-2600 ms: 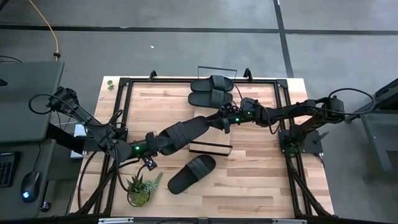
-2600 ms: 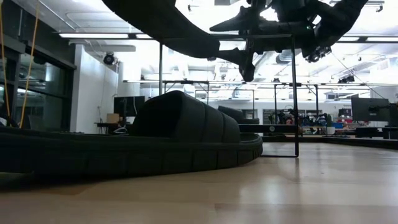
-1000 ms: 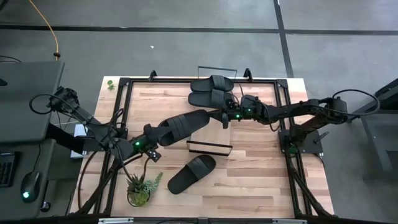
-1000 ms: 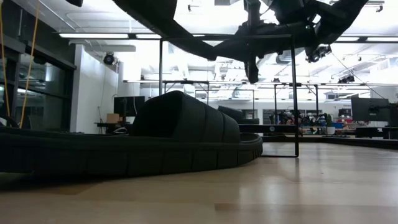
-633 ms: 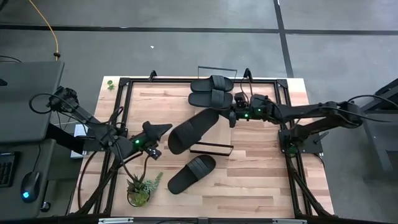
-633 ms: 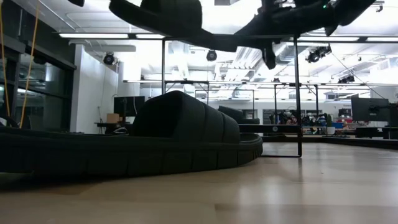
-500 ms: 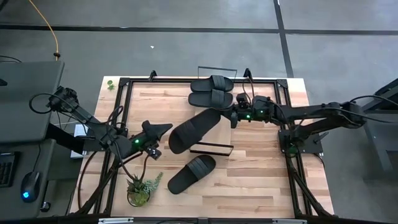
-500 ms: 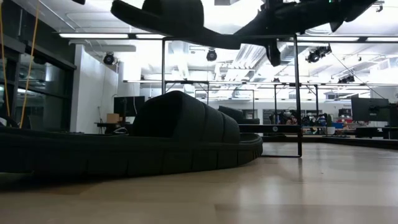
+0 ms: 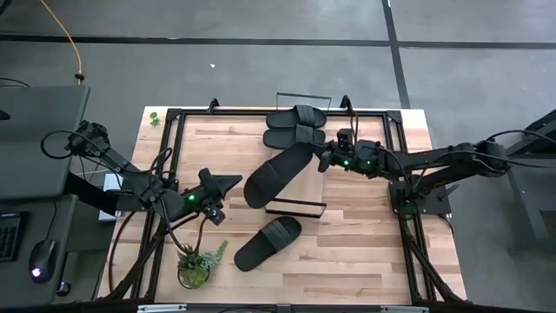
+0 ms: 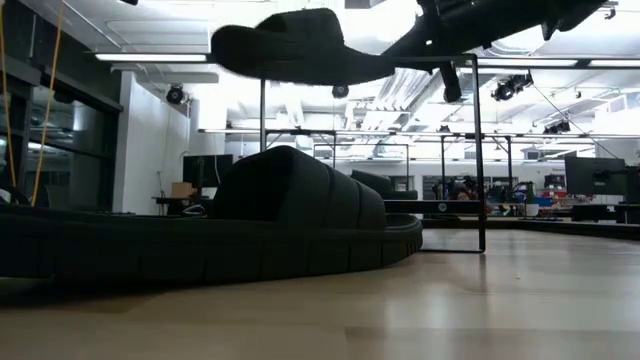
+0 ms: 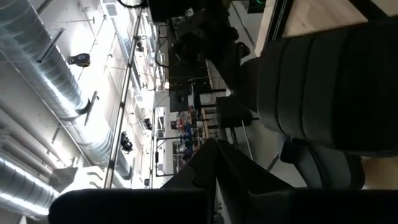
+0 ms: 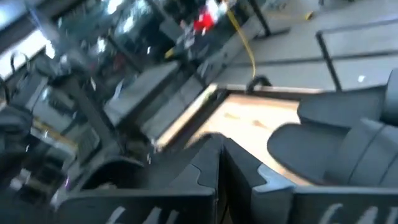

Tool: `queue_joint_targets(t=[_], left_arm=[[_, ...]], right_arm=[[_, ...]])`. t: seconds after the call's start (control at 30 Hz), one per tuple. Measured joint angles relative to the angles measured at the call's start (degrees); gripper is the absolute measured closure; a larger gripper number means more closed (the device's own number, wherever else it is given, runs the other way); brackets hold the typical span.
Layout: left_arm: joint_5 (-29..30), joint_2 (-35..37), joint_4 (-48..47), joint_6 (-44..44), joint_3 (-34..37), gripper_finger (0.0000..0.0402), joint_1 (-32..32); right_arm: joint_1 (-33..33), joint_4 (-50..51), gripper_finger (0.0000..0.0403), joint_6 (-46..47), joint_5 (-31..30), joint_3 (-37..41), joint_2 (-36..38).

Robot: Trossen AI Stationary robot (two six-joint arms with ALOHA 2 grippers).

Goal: Pick and place slides into the shelf
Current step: Put the top black slide on the shelf

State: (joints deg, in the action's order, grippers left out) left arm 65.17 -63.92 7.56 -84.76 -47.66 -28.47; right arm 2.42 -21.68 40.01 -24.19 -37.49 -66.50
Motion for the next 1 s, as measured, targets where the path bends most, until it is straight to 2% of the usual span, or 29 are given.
queue_joint_targets(t=[0.23,0.47,0.7,0.87,1.0], left_arm=[[-0.2,0.0,0.0,1.2,0.0,0.0401,0.0],[-0.2,0.0,-0.1,1.2,0.0,0.0401,0.0],[-0.1,0.0,-0.2,4.3,0.0,0.0401,0.0],[-0.2,0.0,-0.2,15.0,0.0,0.0401,0.0],[-0.2,0.0,-0.2,25.9,0.0,0.0401,0.0]], right_arm=[[-3.5,-16.7,0.0401,-0.5,-8.0,4.0,-6.1],[-5.4,-19.8,0.0402,0.1,-10.0,5.9,-9.5],[-7.1,-19.7,0.0402,-7.0,-5.5,5.8,-8.5],[-6.3,-18.0,0.0402,-13.2,3.1,5.8,-8.0],[-5.0,-13.0,0.0388,-13.9,10.4,5.8,-8.1]])
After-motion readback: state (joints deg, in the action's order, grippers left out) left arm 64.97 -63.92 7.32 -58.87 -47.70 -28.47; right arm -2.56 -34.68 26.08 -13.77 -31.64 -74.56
